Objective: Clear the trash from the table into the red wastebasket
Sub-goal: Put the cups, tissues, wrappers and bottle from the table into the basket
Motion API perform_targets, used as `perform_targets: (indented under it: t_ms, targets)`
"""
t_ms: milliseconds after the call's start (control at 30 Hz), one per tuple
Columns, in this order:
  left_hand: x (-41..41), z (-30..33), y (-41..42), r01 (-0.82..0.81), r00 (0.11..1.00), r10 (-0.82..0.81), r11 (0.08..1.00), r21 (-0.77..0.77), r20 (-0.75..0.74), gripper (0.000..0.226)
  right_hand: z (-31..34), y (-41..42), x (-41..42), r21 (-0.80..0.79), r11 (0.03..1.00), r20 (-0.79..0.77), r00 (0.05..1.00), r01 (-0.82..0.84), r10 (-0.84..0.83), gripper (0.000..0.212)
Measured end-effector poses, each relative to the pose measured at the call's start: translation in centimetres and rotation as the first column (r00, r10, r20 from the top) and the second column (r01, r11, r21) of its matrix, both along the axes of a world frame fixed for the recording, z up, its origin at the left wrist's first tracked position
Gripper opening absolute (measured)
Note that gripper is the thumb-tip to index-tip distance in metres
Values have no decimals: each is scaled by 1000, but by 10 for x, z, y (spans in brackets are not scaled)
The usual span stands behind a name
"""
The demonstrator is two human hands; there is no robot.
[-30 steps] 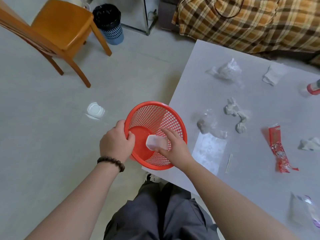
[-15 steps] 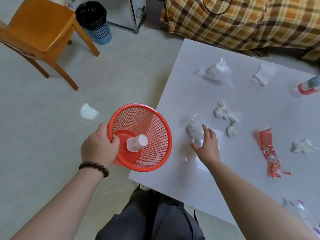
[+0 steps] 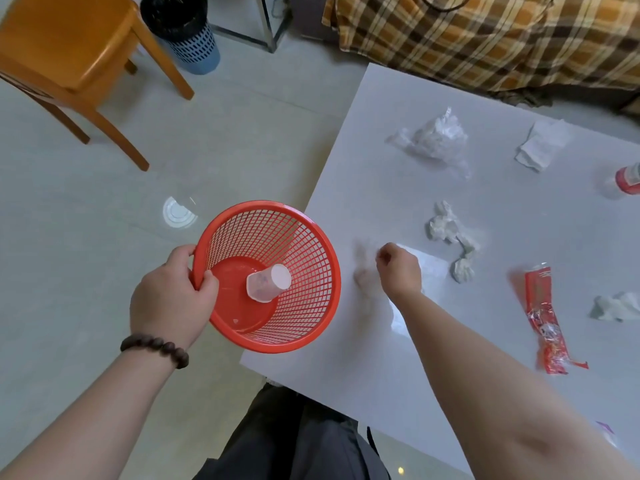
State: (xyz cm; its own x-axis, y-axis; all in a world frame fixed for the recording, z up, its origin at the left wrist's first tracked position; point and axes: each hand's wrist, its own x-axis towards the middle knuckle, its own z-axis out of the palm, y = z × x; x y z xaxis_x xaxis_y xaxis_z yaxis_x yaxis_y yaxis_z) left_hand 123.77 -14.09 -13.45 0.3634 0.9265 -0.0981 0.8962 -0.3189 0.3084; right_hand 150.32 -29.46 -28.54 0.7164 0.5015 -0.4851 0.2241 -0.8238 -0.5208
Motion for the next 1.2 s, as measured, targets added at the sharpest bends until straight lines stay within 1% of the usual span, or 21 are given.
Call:
perform_targets:
  t_ms: [100, 167, 333, 433, 533, 633, 733, 800, 833, 933, 1067, 1200]
  targets:
    - [-2, 1, -4, -9, 1000, 9, 1000, -7, 2, 22, 19, -7, -7, 104, 993, -17, 999, 47, -46, 15]
    - [-5, 3, -8, -8, 1000, 7, 1000, -6, -2, 21, 41, -10, -12, 212, 974, -13, 997, 74, -73, 13]
    - [-7, 11, -27, -43, 999, 43, 999, 7, -27, 19, 115, -16, -29, 465, 880, -1, 994, 94, -106, 12]
    - [-7, 19, -40, -41, 999, 40, 999, -34, -19, 18, 152, -15, -54, 540, 842, 19, 999, 20, -36, 13]
    - [-6, 27, -52, -20, 1000, 22, 997, -74, 14, 20, 165, -10, -86, 537, 839, -2, 994, -91, 109, 13]
    - [-7, 37, -63, 13, 997, -7, 997, -78, 77, 21, 162, -10, -119, 509, 840, -12, 974, -188, 226, 13]
    - [-14, 48, -73, 68, 989, -61, 997, -47, 135, 24, 152, -17, -144, 435, 868, -39, 958, -239, 284, 12]
    - [-21, 53, -79, 106, 982, -98, 994, -39, 162, 25, 148, -23, -156, 379, 892, -67, 954, -248, 294, 8]
    - [-26, 55, -81, 117, 979, -110, 993, -33, 171, 25, 147, -27, -161, 356, 902, -81, 954, -243, 289, 8]
    - [-42, 55, -83, 129, 977, -119, 991, -43, 179, 24, 150, -41, -176, 323, 924, -94, 965, -204, 246, 20]
    - [-62, 46, -82, 104, 979, -91, 992, -64, 184, 23, 155, -69, -186, 346, 930, -36, 988, -127, 148, 26]
    - [-72, 35, -75, 33, 988, -19, 995, -91, 156, 27, 146, -112, -181, 308, 950, -73, 997, 58, -37, 21]
